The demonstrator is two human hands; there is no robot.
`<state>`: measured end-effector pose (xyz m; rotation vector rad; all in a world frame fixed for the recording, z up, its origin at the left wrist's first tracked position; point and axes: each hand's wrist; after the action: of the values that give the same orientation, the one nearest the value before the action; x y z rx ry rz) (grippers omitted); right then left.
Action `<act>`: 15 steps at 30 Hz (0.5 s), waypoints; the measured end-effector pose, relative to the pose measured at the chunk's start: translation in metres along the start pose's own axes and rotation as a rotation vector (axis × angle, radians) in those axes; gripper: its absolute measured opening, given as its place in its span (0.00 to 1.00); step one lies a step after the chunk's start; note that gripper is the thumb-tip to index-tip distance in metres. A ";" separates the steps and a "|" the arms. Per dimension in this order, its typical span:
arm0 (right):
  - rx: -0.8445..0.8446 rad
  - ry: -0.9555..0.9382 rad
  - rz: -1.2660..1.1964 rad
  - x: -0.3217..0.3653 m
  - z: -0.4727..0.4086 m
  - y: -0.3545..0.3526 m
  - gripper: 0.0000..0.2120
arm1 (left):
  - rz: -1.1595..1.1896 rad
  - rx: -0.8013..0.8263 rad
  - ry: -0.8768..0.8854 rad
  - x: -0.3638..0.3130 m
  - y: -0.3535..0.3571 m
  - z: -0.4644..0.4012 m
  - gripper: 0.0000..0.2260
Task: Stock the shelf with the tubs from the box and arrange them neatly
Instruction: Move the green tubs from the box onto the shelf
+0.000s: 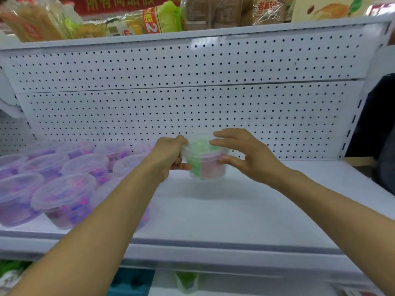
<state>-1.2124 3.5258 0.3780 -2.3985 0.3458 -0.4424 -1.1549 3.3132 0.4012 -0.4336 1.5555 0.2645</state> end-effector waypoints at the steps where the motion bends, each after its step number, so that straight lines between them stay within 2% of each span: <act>1: -0.017 -0.018 0.009 -0.003 0.007 -0.007 0.18 | -0.008 0.037 0.002 0.000 0.010 0.001 0.09; 3: -0.030 0.015 0.044 -0.013 0.021 -0.020 0.16 | -0.098 0.072 0.033 0.001 0.028 -0.001 0.10; 6: -0.044 0.250 0.122 -0.036 0.041 -0.034 0.15 | -0.482 -0.011 0.242 0.015 0.045 -0.017 0.12; 9: 0.015 0.421 0.277 -0.058 0.056 -0.035 0.14 | -0.719 0.043 0.383 0.044 0.053 -0.039 0.14; 12: 0.055 0.501 0.337 -0.074 0.060 -0.026 0.15 | -0.852 0.082 0.487 0.066 0.058 -0.059 0.18; 15: 0.051 0.504 0.364 -0.084 0.050 -0.011 0.14 | -0.954 0.008 0.566 0.071 0.060 -0.076 0.17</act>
<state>-1.2672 3.5919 0.3305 -2.0849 0.9608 -0.8666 -1.2488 3.3265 0.3276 -1.2561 1.6983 -0.6524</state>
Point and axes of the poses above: each hand's wrist, its own z-axis away from the middle knuckle, its own y-axis out of the palm, x = y × z, and after that the axes turned 2 degrees about -x, right-handed
